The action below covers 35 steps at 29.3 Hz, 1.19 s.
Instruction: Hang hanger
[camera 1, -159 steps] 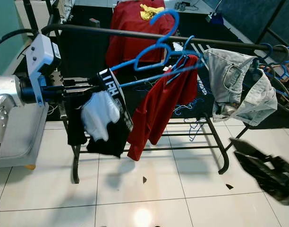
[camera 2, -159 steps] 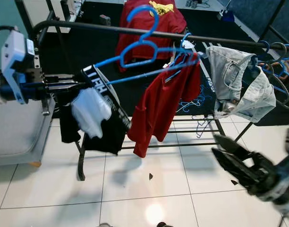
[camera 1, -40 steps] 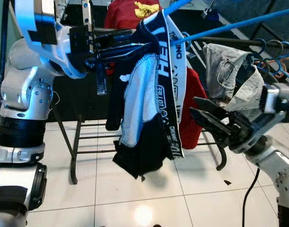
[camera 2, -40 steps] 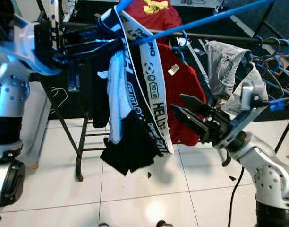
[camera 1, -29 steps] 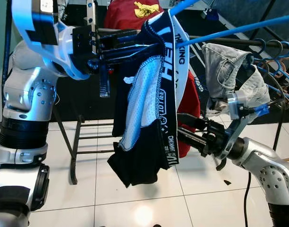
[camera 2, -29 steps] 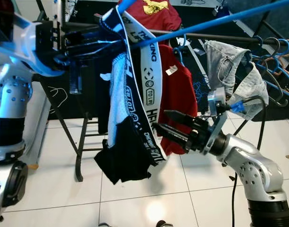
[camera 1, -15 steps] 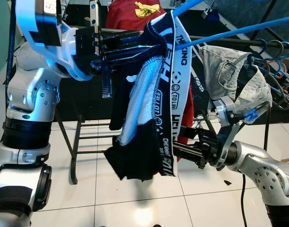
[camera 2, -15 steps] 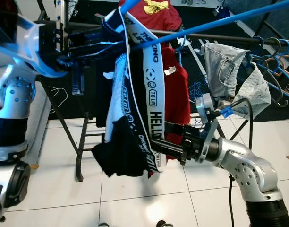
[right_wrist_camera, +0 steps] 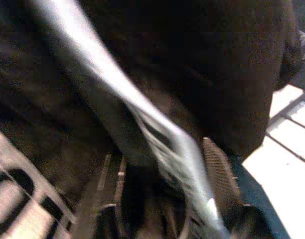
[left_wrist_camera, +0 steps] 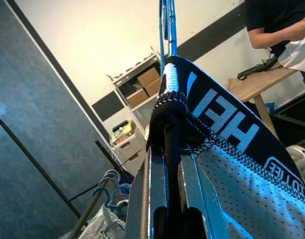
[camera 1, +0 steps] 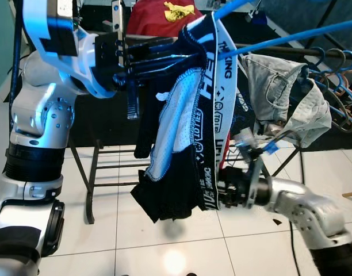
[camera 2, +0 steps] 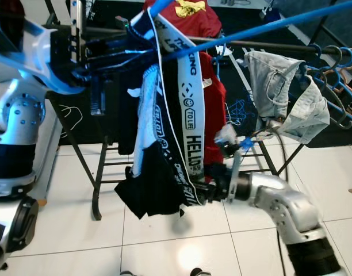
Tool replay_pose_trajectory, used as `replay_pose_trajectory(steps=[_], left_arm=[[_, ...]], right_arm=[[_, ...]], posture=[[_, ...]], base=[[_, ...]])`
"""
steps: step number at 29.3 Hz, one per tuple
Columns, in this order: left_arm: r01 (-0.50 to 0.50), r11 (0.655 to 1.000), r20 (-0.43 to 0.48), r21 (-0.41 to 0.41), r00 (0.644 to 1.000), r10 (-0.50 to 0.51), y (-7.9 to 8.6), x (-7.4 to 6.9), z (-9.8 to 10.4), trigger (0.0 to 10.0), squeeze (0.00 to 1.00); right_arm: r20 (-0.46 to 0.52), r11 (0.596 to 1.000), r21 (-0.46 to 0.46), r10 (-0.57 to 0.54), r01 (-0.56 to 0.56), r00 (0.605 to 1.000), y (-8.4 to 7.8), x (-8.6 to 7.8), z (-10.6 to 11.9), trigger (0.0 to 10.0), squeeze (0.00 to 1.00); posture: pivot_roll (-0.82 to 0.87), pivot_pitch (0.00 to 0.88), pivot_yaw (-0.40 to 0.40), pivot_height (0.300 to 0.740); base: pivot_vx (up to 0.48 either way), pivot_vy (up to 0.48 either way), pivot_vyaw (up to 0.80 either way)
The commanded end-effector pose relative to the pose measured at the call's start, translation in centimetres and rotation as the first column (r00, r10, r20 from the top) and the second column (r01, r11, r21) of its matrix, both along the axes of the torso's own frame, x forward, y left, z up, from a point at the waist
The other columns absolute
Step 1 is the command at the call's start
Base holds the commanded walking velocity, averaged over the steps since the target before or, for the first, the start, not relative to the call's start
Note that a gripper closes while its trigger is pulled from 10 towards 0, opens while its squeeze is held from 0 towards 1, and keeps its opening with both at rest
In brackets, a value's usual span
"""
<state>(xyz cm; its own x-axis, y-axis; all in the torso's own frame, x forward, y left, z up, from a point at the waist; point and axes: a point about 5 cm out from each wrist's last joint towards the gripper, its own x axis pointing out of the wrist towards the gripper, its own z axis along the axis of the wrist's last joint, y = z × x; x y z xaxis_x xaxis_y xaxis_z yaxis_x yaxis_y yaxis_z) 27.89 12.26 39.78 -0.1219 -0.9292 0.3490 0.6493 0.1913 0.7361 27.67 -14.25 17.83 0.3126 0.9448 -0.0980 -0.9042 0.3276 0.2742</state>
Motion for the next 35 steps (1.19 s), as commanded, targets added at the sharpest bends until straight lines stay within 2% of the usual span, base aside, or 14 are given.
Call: replay_pose_trajectory(steps=[1,9,11,14,16,20,21,24,25,27,30,33,34,35], left_arm=[[0.024,1.000,0.042,-0.016,0.999,-0.024,-0.6,-0.6,0.6,3.3,0.00],[-0.060,0.997,0.014,-0.042,0.998,0.060,0.8,0.4,0.1,3.2,0.00],[-0.060,0.997,0.014,-0.042,0.998,0.060,0.8,0.4,0.1,3.2,0.00],[-0.120,0.992,-0.006,-0.033,0.993,0.120,1.8,1.2,-0.7,3.1,0.00],[-0.183,0.982,-0.042,-0.039,0.982,0.182,3.0,1.9,-1.6,3.2,0.00],[-0.203,0.978,-0.058,-0.042,0.978,0.201,3.4,2.2,-1.9,3.2,0.00],[-0.251,0.967,-0.093,0.039,0.963,0.254,4.2,2.5,-4.5,3.3,0.00],[-0.259,0.962,-0.100,0.081,0.959,0.267,4.4,2.5,-5.5,3.3,0.00],[-0.249,0.962,-0.119,0.116,0.958,0.262,4.5,2.3,-6.6,3.4,0.00],[-0.249,0.962,-0.119,0.116,0.958,0.262,4.5,2.3,-6.6,3.4,0.00],[-0.231,0.959,-0.162,0.163,0.953,0.257,4.8,1.8,-8.8,3.4,0.00],[-0.223,0.960,-0.182,0.172,0.950,0.253,4.8,1.4,-9.6,3.5,0.00],[-0.219,0.957,-0.182,0.188,0.950,0.253,4.7,1.1,-10.3,4.7,0.00],[-0.219,0.957,-0.182,0.188,0.950,0.253,4.7,1.1,-10.3,4.7,0.00]], right_arm=[[-0.032,1.000,-0.029,-0.007,0.006,0.999,0.1,-0.1,-0.8,0.0,0.00],[-0.088,0.959,0.003,-0.281,0.283,0.956,-2.4,2.4,-1.3,0.0,0.00],[-0.088,0.959,0.003,-0.281,0.283,0.956,-2.4,2.4,-1.3,0.0,0.00],[-0.082,0.928,0.126,-0.343,0.351,0.936,-4.2,2.6,0.3,0.0,0.00],[-0.088,0.866,0.266,-0.416,0.424,0.905,-6.8,2.5,2.1,0.0,0.00],[-0.097,0.837,0.311,-0.443,0.450,0.891,-7.9,2.4,2.6,0.0,0.00],[-0.091,0.729,0.421,-0.557,0.539,0.825,-11.1,2.5,4.3,0.0,0.00],[-0.089,0.692,0.451,-0.594,0.564,0.799,-12.1,2.5,4.9,0.0,0.00],[-0.086,0.651,0.478,-0.634,0.590,0.769,-13.1,2.5,5.5,0.0,0.00],[-0.086,0.651,0.478,-0.634,0.590,0.769,-13.1,2.5,5.5,0.0,0.00],[-0.111,0.556,0.516,-0.710,0.651,0.695,-14.8,2.9,6.2,0.0,0.00],[-0.136,0.513,0.519,-0.740,0.684,0.658,-15.5,3.2,6.2,0.0,0.00],[-0.165,0.481,0.505,-0.761,0.717,0.627,-15.8,3.5,5.8,0.0,0.00],[-0.165,0.481,0.505,-0.761,0.717,0.627,-15.8,3.5,5.8,0.0,0.00]], posture=[[0.06,0.181,-0.066,0.740],[0.05,0.186,-0.071,0.740],[0.05,0.186,-0.071,0.740],[0.05,0.188,-0.072,0.740],[0.05,0.193,-0.072,0.740],[0.05,0.193,-0.072,0.740],[0.04,0.195,-0.068,0.740],[0.04,0.198,-0.064,0.740],[0.04,0.200,-0.063,0.740],[0.04,0.200,-0.063,0.740],[0.05,0.205,-0.062,0.740],[0.05,0.205,-0.061,0.740],[0.05,0.207,-0.061,0.740],[0.05,0.207,-0.061,0.740]], base=[[0.000,0.000,0.00],[0.000,0.000,0.00],[0.000,0.000,0.00],[0.000,0.000,0.00],[0.000,0.000,0.00],[0.000,0.000,0.00],[0.000,0.000,0.00],[0.000,0.000,0.00],[0.000,0.000,0.00],[0.000,0.000,0.00],[0.000,0.000,0.00],[0.000,0.000,0.00],[0.000,0.000,0.00],[0.000,0.000,0.00]])
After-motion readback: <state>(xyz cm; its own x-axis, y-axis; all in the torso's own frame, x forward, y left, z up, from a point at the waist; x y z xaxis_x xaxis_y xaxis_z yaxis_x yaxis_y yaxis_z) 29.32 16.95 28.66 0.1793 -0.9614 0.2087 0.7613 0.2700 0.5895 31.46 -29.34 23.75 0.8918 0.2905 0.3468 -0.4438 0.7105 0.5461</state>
